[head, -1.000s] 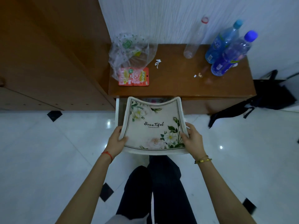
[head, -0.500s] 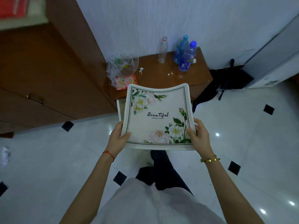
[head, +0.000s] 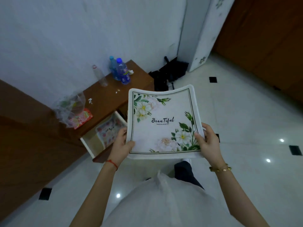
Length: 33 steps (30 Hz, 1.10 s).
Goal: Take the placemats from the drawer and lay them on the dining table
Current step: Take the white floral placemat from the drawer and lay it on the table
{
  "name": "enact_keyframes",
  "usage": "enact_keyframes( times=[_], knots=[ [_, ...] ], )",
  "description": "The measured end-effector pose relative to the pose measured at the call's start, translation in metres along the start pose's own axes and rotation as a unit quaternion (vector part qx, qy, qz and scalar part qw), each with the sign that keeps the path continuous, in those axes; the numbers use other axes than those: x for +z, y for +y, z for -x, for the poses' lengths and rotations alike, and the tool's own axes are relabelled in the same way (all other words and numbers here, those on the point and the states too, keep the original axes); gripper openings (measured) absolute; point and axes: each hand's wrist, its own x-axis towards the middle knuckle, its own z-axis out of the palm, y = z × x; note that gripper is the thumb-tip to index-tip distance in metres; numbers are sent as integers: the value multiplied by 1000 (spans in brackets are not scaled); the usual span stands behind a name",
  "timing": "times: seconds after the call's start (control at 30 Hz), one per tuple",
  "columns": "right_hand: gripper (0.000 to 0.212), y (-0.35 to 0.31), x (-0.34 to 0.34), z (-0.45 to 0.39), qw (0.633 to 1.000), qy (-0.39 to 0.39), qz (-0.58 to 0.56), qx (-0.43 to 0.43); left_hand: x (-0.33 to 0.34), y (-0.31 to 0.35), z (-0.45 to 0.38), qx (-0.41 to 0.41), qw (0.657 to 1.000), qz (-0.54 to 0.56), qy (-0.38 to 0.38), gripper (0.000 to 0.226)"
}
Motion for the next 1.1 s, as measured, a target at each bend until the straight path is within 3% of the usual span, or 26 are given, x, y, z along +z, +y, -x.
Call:
enact_keyframes(
  times=[0.23, 0.47, 0.83, 1.1],
  knots=[
    [33, 42, -119, 18, 986, 155, -24, 60, 140, 44, -45, 11, 989, -41, -142, 56],
    [34, 85, -243, 37, 944, 301, -54, 123, 314, 76, -74, 56, 956, -92, -273, 60],
    [34, 140, -355, 77, 837, 503, -82, 197, 544, 120, -76, 90, 877, -150, -448, 56],
    [32, 181, -430, 80, 743, 615, -101, 245, 718, 128, -73, 102, 796, -192, -565, 51]
  ],
)
